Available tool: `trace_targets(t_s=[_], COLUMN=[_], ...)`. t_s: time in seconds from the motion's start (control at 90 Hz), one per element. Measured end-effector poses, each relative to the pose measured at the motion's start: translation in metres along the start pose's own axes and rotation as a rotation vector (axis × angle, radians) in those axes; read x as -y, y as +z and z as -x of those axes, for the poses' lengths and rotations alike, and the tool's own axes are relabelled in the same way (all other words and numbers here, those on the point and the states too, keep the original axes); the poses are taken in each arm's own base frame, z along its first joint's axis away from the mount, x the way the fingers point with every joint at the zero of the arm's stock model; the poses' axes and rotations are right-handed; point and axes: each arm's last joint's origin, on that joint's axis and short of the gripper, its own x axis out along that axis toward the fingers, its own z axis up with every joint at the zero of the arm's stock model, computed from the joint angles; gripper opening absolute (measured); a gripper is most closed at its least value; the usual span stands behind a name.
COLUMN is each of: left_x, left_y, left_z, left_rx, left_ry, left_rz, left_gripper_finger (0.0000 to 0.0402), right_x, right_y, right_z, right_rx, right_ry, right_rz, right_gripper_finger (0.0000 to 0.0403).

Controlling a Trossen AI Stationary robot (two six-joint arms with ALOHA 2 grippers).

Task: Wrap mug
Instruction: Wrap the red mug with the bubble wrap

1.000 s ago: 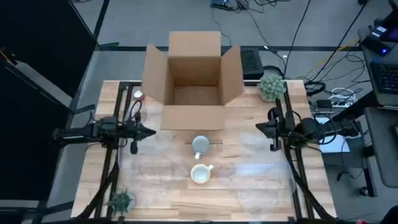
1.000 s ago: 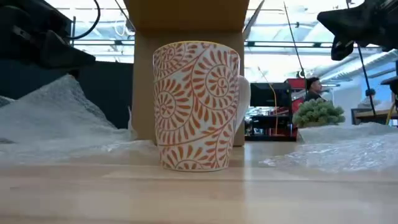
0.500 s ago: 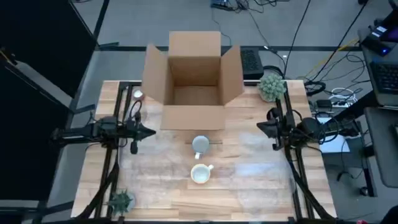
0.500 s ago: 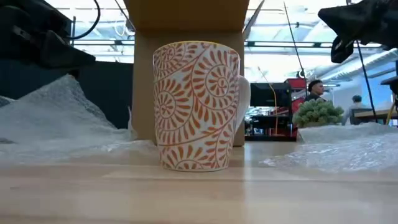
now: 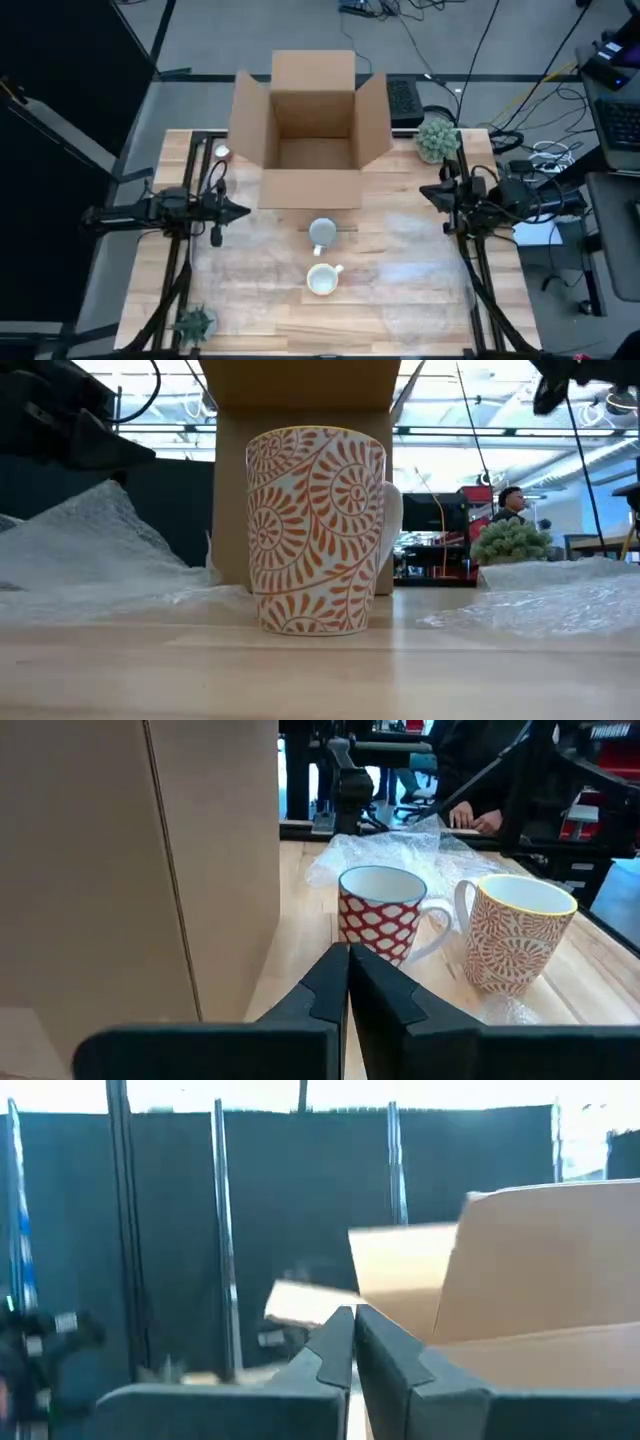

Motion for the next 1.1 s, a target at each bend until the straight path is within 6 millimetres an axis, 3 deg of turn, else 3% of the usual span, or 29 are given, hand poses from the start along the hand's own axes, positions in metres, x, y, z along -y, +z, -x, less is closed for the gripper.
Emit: trace_targets(t_s=[0.222, 0.422, 0.578, 0.733, 0.944, 1.1], left_x=[0.0, 0.0, 0.0, 0.0, 0.0, 0.0], left_y=[0.005, 0.007, 0.007, 0.007, 0.007, 0.007], left_z=[0.0, 0.0, 0.0, 0.0, 0.0, 0.0], left_rx=[0.046, 0.075, 0.076, 0.071, 0.07, 0.069], left_ry=[0.001, 0.001, 0.001, 0.002, 0.001, 0.002], left_rz=[0.0, -0.002, -0.002, -0.002, -0.002, -0.003], left_gripper_finger=[0.0, 0.0, 0.0, 0.0, 0.0, 0.0], right_x=[-0.01, -0.015, -0.016, -0.021, -0.019, -0.017], right_y=[0.042, 0.05, 0.052, 0.055, 0.037, 0.013], right_z=[-0.033, -0.051, -0.053, -0.043, -0.02, -0.014], right_rx=[-0.425, -0.664, -0.663, -0.531, -0.339, -0.335], right_ry=[-0.05, -0.108, -0.099, -0.004, 0.087, 0.094], right_rz=[-0.115, -0.115, -0.094, -0.06, -0.006, 0.054], right_gripper_finger=[0.0, 0.0, 0.0, 0.0, 0.0, 0.0])
